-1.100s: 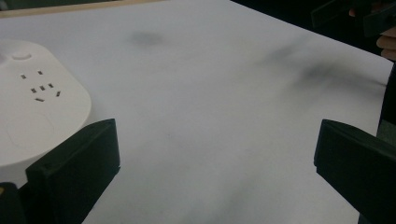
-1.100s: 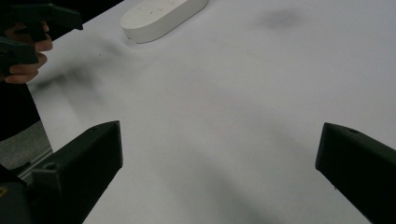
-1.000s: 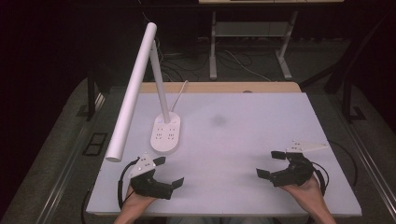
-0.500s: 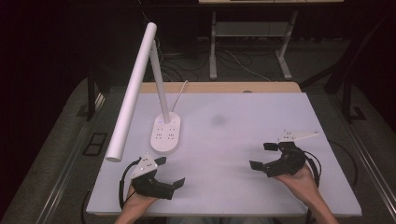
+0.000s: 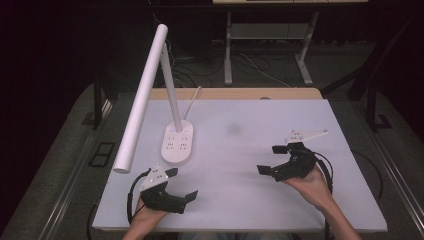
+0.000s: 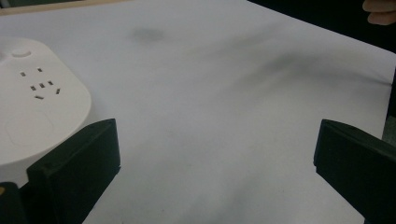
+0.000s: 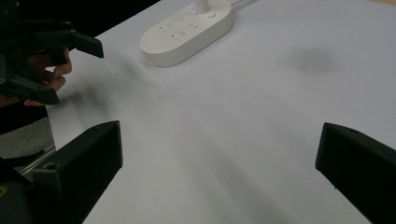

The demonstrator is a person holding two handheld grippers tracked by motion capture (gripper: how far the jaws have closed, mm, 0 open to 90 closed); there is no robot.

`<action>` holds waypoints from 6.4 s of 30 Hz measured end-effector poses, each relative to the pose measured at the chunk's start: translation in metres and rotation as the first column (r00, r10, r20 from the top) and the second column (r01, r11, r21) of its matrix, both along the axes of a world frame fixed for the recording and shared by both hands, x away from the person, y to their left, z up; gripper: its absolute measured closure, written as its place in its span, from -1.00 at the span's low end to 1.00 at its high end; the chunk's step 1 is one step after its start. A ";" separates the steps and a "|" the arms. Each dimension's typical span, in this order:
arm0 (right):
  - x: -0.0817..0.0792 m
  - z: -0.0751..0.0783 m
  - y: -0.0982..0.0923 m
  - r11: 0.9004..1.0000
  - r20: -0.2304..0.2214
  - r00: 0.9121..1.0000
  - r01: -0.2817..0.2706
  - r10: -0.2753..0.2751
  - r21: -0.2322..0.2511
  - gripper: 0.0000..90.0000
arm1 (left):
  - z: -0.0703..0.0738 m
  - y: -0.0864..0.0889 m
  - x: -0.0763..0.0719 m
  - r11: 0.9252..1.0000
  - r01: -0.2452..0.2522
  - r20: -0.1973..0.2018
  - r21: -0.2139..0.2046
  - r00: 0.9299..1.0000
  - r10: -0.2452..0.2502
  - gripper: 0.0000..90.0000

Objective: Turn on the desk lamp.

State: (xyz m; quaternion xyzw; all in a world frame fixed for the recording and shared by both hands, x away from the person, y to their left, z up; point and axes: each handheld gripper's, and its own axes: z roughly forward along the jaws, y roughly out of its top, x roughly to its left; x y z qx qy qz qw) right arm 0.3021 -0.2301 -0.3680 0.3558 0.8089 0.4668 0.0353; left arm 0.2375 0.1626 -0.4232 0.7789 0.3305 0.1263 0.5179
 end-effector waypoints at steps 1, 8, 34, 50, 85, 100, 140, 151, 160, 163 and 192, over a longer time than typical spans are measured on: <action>0.000 0.000 0.000 1.000 0.000 1.000 0.000 0.000 0.000 -1.00 | 0.000 0.000 0.000 1.000 0.001 0.000 -0.001 1.000 -0.001 -1.00; 0.012 0.009 0.013 1.000 0.009 1.000 -0.020 0.020 -0.022 -1.00 | 0.001 0.001 0.000 1.000 -0.001 0.001 0.001 1.000 0.001 -1.00; 0.051 0.022 0.059 0.997 -0.001 0.998 -0.069 0.069 -0.036 -1.00 | 0.001 0.002 0.000 1.000 0.003 0.000 0.002 1.000 -0.003 -0.99; 0.077 0.029 0.081 0.996 -0.015 0.997 -0.077 0.076 -0.036 -1.00 | 0.002 0.004 0.001 1.000 0.006 0.000 0.000 1.000 -0.006 -0.99; 0.134 0.003 0.144 0.997 -0.073 0.994 -0.076 0.076 0.001 -1.00 | 0.004 0.009 0.002 1.000 0.004 0.010 -0.022 1.000 -0.004 -0.99; 0.157 -0.009 0.168 0.998 -0.108 0.993 -0.050 0.054 0.047 -1.00 | 0.005 0.009 0.002 1.000 0.008 0.007 -0.028 1.000 -0.008 -0.99; 0.184 -0.059 0.205 0.995 -0.131 0.991 -0.007 0.021 0.103 0.44 | 0.004 0.009 0.003 0.999 0.020 0.001 -0.033 1.000 -0.020 -0.99; 0.183 -0.071 0.215 0.994 -0.157 0.987 -0.013 0.031 0.113 0.93 | 0.003 0.010 0.002 0.999 0.025 -0.003 -0.029 1.000 -0.025 -0.99; 0.183 -0.074 0.219 0.994 -0.143 0.989 -0.021 0.037 0.106 0.99 | 0.003 0.009 0.002 1.000 0.021 0.002 -0.022 1.000 -0.021 -0.99; 0.183 -0.076 0.219 0.993 -0.146 0.988 -0.024 0.041 0.118 0.99 | 0.004 0.009 0.002 1.000 0.018 0.002 -0.022 1.000 -0.018 -1.00; 0.181 -0.063 0.207 0.994 -0.149 0.988 -0.030 0.046 0.107 0.99 | 0.004 0.011 0.002 1.000 0.010 0.003 -0.028 1.000 -0.010 -1.00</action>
